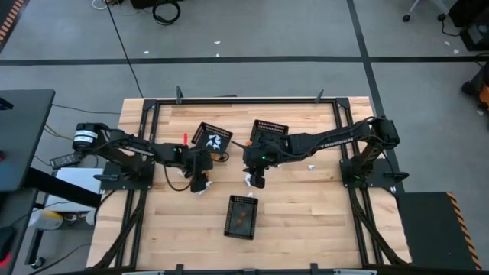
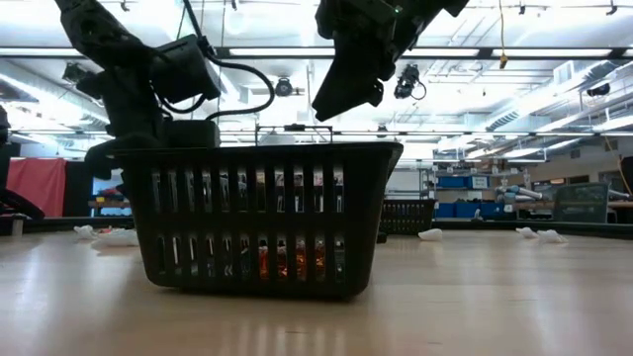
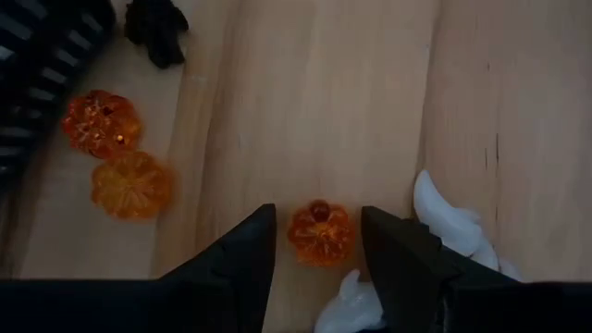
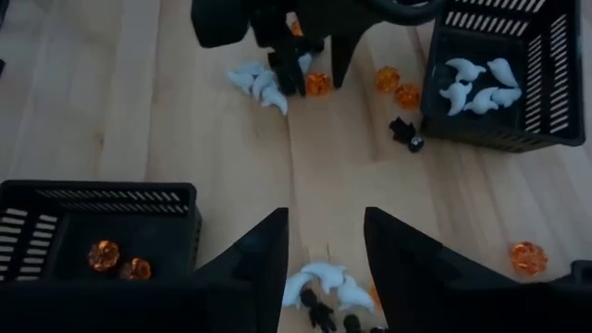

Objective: Sort Halloween decoration
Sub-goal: Put the orange pumpkin toy into the bottom black basket

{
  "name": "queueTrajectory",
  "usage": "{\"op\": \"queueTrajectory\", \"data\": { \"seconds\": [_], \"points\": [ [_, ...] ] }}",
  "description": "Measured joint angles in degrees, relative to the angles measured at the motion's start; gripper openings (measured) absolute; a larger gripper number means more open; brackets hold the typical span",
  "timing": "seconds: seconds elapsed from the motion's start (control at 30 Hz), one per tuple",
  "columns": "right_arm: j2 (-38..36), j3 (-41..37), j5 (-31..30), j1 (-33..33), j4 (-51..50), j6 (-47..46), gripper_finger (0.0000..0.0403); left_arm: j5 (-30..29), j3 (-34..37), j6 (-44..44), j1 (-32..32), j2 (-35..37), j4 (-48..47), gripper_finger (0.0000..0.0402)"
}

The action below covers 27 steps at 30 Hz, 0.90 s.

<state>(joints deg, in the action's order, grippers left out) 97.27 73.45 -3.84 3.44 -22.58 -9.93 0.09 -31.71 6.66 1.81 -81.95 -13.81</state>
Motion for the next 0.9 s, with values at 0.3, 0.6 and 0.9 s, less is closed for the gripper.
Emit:
{"op": "queueTrajectory", "data": {
  "seconds": [0.3,0.6,0.9],
  "points": [
    [0.0,0.0,0.27,0.0,0.68,-0.21,0.0148,0.16,0.07,-0.27,0.05,-0.01,-0.27,0.0142],
    [0.02,0.0,0.29,0.03,0.96,-1.05,0.0148,1.5,0.1,-0.88,0.06,-0.07,-0.06,0.0102],
    [-1.17,0.03,-0.91,-0.15,0.49,-3.02,0.0148,3.6,-2.95,-1.47,-0.04,-0.38,-0.48,0.01]
  ]
}}
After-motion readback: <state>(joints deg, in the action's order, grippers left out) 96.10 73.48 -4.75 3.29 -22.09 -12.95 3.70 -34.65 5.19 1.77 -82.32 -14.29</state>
